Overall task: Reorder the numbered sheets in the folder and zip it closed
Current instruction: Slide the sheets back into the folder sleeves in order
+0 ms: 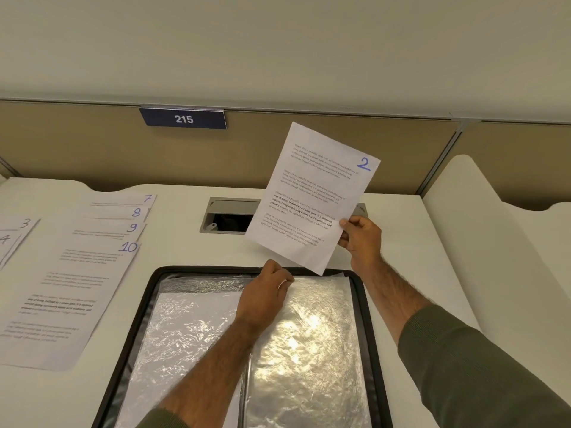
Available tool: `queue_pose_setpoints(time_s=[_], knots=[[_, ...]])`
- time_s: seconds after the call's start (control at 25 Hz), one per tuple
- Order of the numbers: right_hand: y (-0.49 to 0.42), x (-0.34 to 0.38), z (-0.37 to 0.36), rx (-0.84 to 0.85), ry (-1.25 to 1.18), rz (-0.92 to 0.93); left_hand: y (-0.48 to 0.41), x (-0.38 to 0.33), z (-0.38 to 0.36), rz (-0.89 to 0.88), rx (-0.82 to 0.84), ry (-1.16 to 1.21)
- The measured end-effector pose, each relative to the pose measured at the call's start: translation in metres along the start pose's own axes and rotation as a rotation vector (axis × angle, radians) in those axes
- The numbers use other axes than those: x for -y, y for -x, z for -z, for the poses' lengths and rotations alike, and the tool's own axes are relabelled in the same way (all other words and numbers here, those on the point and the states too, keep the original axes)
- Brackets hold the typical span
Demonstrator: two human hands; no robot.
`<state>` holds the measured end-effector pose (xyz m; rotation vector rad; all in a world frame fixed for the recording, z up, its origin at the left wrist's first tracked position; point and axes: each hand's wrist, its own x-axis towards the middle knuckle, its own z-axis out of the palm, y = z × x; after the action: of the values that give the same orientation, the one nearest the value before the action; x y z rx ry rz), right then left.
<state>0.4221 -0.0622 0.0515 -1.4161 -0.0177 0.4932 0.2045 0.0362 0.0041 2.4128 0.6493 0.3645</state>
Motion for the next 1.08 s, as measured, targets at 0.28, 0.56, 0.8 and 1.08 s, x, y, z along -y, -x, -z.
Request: queue_pose_setpoints(time_s=[0.28,0.56,0.8,1.08], knots=[[-0.001,0.001,0.000,0.062,0.253,0.040,-0.008,0.002,0.004,-0.001,0.000,0.013],[-0.014,0.017,0.026,0.141,0.374,0.018,-0.014,0.006,0.007,0.053,0.091,0.042],[-0.018,0.014,0.027,0.210,0.398,-0.004,-0.016,0.034,0.015,0.112,0.159,0.022],[-0.025,0.021,0.025,0.271,0.415,-0.044,-0.020,0.027,0.017,0.056,0.088,-0.055]])
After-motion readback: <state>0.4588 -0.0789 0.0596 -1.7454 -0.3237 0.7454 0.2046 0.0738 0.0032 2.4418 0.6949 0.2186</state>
